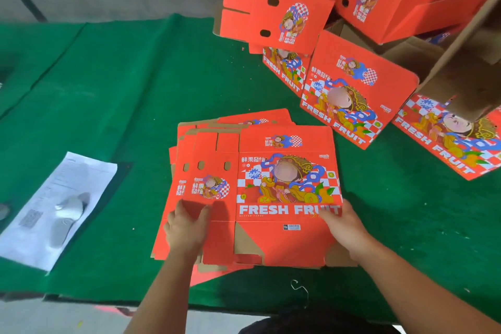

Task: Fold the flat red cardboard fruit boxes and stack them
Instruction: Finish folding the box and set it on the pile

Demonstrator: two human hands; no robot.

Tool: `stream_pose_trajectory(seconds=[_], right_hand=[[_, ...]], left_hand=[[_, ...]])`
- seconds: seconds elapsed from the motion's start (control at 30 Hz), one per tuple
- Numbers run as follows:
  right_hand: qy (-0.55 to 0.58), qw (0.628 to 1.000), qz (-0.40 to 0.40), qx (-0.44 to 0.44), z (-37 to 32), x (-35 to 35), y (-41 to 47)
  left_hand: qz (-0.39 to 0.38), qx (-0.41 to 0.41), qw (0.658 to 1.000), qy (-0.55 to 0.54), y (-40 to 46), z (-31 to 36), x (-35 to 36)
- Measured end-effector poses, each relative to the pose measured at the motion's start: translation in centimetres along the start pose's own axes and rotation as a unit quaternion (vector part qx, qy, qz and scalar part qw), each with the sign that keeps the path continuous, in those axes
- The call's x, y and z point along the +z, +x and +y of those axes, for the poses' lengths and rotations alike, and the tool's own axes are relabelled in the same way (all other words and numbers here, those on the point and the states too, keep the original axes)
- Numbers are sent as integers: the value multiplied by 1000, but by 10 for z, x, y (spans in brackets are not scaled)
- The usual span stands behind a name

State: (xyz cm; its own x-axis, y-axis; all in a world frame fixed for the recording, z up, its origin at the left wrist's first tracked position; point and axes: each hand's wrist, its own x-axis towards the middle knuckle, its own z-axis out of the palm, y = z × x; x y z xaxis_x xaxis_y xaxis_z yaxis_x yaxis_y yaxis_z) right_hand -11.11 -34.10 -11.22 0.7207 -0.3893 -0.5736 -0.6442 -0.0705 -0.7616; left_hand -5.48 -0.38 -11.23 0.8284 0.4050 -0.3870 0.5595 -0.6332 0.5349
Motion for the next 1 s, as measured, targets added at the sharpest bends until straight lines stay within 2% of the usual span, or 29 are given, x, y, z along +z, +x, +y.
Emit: stream_pose_trajectory(seconds=[0.17,0.3,0.5,0.6,0.67,0.7,0.73,0.8,0.83,0.9,1.0], right_hand=[[2,999,-18,-48,-33,8,-3],[15,996,18,-81,-67,-7,2],[-81,988,38,-129,-102,-81,1],[-125,986,32,-109,-103,-140,-9],[-81,995,19,-58,-98,-168,-14],[-64,997,-2,-44,-97,-179,-19],[-45,998,-27,-31,-95,-187,-22],[23,997,-69,-10,-94,-200,-30],[90,992,-91,-7,-93,-206,-34],[223,969,-100,-39,-93,-217,-42],[329,937,-65,-99,-96,-240,-51]], left_hand=[[6,-14,993,-115,-3,23,-38],[-16,24,991,-130,-1,44,-66],[-84,106,965,-227,-15,79,-61],[-242,113,905,-330,-24,90,-57],[-283,121,861,-404,-33,100,-55],[-260,137,850,-436,-36,104,-50],[-209,156,855,-449,-39,110,-44],[-90,205,895,-386,-49,126,-32],[-53,209,901,-377,-54,134,-24],[-33,195,885,-421,-66,155,-13],[-55,193,882,-426,-81,187,2]])
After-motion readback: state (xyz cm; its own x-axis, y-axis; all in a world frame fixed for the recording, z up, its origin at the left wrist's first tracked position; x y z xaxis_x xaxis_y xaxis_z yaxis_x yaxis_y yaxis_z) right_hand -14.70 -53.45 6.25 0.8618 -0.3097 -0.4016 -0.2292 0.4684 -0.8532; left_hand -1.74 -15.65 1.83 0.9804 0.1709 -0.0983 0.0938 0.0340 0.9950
